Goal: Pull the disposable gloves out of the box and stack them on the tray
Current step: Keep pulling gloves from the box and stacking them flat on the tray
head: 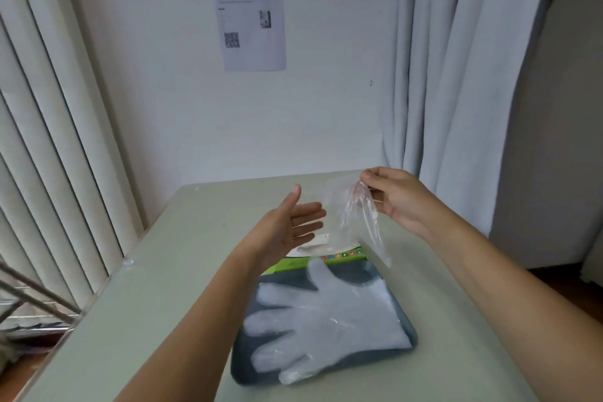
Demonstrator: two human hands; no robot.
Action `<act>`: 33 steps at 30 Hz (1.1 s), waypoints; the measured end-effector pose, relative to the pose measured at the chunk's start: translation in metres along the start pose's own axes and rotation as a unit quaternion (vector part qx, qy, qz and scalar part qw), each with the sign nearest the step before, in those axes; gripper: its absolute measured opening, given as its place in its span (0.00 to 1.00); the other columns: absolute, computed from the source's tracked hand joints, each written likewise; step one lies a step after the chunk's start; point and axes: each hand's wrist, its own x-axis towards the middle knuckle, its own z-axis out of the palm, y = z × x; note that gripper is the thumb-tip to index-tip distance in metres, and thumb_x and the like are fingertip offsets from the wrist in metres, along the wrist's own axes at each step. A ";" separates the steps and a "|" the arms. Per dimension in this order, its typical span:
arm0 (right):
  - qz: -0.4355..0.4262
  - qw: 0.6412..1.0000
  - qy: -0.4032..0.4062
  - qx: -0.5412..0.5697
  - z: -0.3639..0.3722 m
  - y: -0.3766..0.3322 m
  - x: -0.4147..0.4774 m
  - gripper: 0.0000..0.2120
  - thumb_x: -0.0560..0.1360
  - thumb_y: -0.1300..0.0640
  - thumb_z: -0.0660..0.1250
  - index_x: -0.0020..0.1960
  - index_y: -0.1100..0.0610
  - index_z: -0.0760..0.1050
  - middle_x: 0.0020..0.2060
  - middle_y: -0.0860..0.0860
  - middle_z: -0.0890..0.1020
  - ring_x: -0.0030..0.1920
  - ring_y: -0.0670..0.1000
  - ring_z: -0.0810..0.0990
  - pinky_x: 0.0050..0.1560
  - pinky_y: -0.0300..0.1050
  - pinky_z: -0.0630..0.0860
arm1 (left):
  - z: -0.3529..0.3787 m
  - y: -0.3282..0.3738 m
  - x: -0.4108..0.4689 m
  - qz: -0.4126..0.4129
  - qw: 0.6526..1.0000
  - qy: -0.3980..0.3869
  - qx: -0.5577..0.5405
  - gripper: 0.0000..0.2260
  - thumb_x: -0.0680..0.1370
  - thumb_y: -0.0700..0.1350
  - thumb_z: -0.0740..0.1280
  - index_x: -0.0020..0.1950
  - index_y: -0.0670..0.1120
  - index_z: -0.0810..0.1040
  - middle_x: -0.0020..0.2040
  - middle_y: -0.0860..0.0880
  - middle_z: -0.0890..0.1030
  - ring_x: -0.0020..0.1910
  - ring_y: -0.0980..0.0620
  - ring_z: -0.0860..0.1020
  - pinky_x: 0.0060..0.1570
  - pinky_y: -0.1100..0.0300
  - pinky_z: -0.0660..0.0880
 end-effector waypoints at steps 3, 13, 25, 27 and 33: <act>-0.029 0.996 -0.023 -0.081 -0.001 0.001 -0.015 0.08 0.80 0.62 0.62 0.43 0.59 0.75 0.34 0.49 0.80 0.36 0.46 0.78 0.42 0.37 0.77 | 0.008 0.006 -0.014 -0.016 1.000 -0.002 -0.009 0.30 0.76 0.66 0.56 0.59 0.41 0.79 0.56 0.46 0.83 0.55 0.49 0.81 0.60 0.53 0.75; -0.101 0.906 -0.120 -0.394 0.001 0.002 -0.064 0.06 0.74 0.57 0.70 0.39 0.51 0.77 0.34 0.47 0.82 0.37 0.46 0.79 0.45 0.46 0.75 | 0.018 0.012 -0.046 0.112 0.971 0.163 0.135 0.05 0.74 0.44 0.73 0.40 0.43 0.83 0.44 0.45 0.83 0.47 0.50 0.79 0.55 0.53 0.75; -0.010 0.959 -0.239 -0.150 0.013 -0.013 -0.081 0.45 0.57 0.36 0.78 0.66 0.57 0.71 0.60 0.50 0.79 0.64 0.49 0.76 0.66 0.44 0.70 | 0.034 0.056 -0.110 0.122 0.947 -0.161 0.250 0.10 0.72 0.39 0.63 0.46 0.38 0.81 0.43 0.40 0.84 0.43 0.47 0.82 0.49 0.58 0.77; -0.022 0.953 -0.256 -0.159 0.020 -0.016 -0.085 0.31 0.63 0.43 0.78 0.58 0.61 0.77 0.52 0.53 0.83 0.57 0.51 0.80 0.63 0.43 0.72 | 0.033 0.057 -0.109 0.123 0.942 -0.115 0.292 0.10 0.72 0.41 0.65 0.47 0.34 0.77 0.38 0.42 0.80 0.36 0.49 0.79 0.43 0.57 0.75; -0.028 0.964 -0.149 -0.217 0.030 -0.023 -0.093 0.06 0.72 0.58 0.72 0.45 0.60 0.79 0.28 0.50 0.77 0.28 0.47 0.75 0.31 0.36 0.74 | 0.028 0.048 -0.111 0.120 0.922 -0.021 0.369 0.15 0.73 0.51 0.73 0.44 0.40 0.77 0.30 0.46 0.73 0.26 0.52 0.67 0.26 0.67 0.65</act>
